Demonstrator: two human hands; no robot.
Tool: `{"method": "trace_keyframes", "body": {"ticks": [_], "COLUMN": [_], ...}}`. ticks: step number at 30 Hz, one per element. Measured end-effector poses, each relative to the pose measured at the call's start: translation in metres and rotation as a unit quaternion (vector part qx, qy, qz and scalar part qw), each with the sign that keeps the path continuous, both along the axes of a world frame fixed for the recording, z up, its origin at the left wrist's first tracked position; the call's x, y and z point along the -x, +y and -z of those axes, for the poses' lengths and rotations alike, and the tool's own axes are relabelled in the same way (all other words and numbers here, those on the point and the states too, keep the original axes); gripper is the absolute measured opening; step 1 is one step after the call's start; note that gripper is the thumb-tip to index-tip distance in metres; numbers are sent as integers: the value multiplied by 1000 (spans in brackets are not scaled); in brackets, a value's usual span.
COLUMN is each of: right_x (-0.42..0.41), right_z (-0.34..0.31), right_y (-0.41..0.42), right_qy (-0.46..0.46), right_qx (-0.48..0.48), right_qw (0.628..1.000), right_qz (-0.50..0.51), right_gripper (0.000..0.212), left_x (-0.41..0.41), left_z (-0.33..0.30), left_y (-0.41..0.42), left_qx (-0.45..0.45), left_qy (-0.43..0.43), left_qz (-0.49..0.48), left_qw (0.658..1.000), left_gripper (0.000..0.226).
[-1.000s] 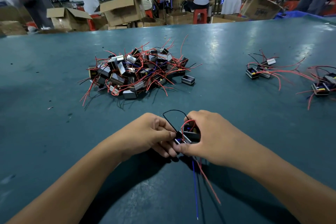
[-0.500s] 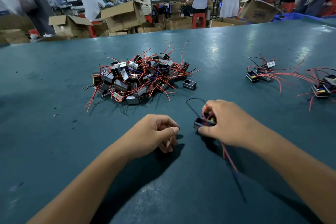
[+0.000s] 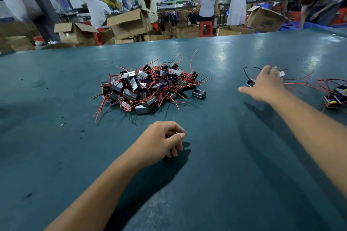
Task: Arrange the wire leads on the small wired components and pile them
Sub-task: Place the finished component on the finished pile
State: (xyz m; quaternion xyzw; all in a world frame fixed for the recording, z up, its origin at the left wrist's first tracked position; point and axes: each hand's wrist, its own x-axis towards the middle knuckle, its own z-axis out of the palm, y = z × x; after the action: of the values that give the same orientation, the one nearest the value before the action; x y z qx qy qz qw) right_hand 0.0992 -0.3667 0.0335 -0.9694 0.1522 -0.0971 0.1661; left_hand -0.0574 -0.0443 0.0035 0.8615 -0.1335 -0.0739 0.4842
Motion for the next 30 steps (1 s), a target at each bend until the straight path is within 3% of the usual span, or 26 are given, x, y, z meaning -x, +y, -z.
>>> {"method": "trace_keyframes", "body": {"ticks": [2, 6, 11, 14, 17, 20, 27, 30], "right_x": [7, 20, 27, 31, 33, 34, 32, 28], "right_z": [12, 27, 22, 18, 17, 19, 7, 6], "right_y": [20, 63, 111, 137, 160, 174, 208, 225], "right_qy": [-8, -84, -78, -95, -110, -110, -149, -119], "right_qx": [50, 94, 6, -38, -88, -119, -81, 8], "right_qw": [998, 980, 959, 939, 927, 922, 898, 889], "right_qz": [-33, -154, -272, -328, -349, -352, -406, -441], "right_gripper": [114, 68, 31, 16, 14, 14, 14, 25], "left_x": [-1, -1, -2, -6, -16, -30, -39, -39], "left_z": [1, 2, 2, 4, 5, 10, 15, 16], "left_y": [1, 2, 5, 10, 22, 38, 45, 46], "left_qx": [-4, -16, -36, -92, -160, -216, -221, -204], "left_qy": [-7, -19, -61, -146, -227, -219, -234, -218], "left_qz": [-3, -5, -27, -78, -162, -212, -282, -281], "left_qw": [1000, 1000, 997, 982, 947, 927, 904, 912], "left_gripper": [11, 11, 12, 11, 8, 23, 32, 36]}}
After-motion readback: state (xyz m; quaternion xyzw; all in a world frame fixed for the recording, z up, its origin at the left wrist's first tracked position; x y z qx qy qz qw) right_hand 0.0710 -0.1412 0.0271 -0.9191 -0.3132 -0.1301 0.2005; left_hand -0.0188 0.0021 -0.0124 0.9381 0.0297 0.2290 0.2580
